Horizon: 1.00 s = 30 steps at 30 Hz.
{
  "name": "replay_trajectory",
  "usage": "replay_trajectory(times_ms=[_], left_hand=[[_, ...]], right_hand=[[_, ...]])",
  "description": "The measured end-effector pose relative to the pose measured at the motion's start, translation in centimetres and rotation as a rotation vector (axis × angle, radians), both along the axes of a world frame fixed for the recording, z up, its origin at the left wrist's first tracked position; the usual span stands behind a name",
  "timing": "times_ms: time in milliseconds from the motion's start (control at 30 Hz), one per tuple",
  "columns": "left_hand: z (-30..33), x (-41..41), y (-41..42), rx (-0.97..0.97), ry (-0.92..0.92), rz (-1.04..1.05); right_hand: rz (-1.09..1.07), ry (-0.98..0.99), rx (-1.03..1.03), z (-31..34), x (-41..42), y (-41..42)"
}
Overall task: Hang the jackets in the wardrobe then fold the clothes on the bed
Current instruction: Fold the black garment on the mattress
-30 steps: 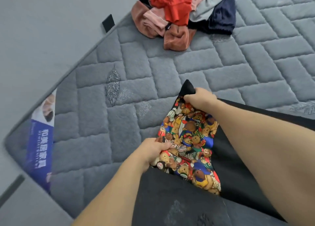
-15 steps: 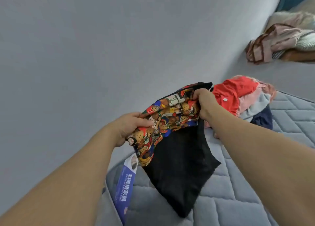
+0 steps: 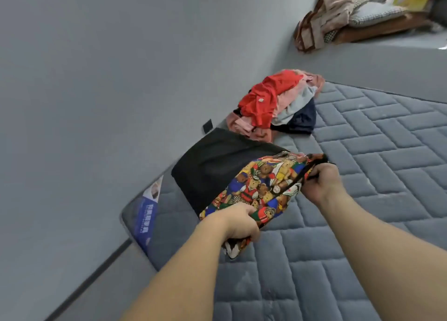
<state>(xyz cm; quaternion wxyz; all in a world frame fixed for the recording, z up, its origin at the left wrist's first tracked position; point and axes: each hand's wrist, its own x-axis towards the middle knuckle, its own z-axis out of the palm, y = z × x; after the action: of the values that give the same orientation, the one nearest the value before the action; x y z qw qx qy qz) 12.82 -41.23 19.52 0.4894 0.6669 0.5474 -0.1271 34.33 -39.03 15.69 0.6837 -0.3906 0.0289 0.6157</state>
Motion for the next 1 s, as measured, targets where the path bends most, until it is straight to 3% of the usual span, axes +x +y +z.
replay_trajectory(times_ms=[100,200,267,333,400,433,567,633,700,833,900,1000], left_hand=[[-10.9,7.0,-8.1,-0.127,-0.002,-0.132],[-20.0,11.8,-15.6,-0.252,0.05,-0.432],[-23.9,13.5,-18.5,-0.042,0.098,-0.541],[-26.4,14.2,-19.2,0.334,0.138,-0.489],[-28.2,14.1,-18.0,0.552,0.19,-0.369],[-29.0,13.7,-17.1,0.531,0.239,-0.316],[-32.5,12.7,-18.5,0.103,0.417,-0.323],[-33.7,12.5,-21.9,0.056,0.453,-0.4],[-34.6,12.6,-23.8,0.132,0.465,-0.403],[-34.2,12.7,-21.9,0.396,0.45,-0.269],[-33.3,12.6,-20.4,0.486,0.503,-0.236],[-31.3,13.1,-18.8,0.352,0.543,-0.28]], right_hand=[[-0.149,0.005,-0.171,-9.8,6.4,-8.3],[-0.215,-0.004,-0.468,-18.8,11.0,-17.6],[-0.105,-0.071,-0.659,-23.2,11.8,-22.3],[0.009,-0.197,-0.741,-26.0,11.3,-24.3],[0.013,-0.309,-0.78,-27.6,10.6,-23.8],[-0.006,-0.351,-0.811,-27.9,10.4,-22.9],[-0.044,-0.443,-0.877,-28.8,10.7,-19.0],[0.044,-0.595,-0.834,-29.1,10.5,-17.7],[0.109,-0.702,-0.891,-29.4,10.3,-16.4],[0.047,-0.576,-0.898,-29.7,10.3,-15.0],[0.053,-0.639,-0.885,-29.7,9.8,-15.1],[0.041,-0.769,-0.943,-28.4,9.6,-16.4]])
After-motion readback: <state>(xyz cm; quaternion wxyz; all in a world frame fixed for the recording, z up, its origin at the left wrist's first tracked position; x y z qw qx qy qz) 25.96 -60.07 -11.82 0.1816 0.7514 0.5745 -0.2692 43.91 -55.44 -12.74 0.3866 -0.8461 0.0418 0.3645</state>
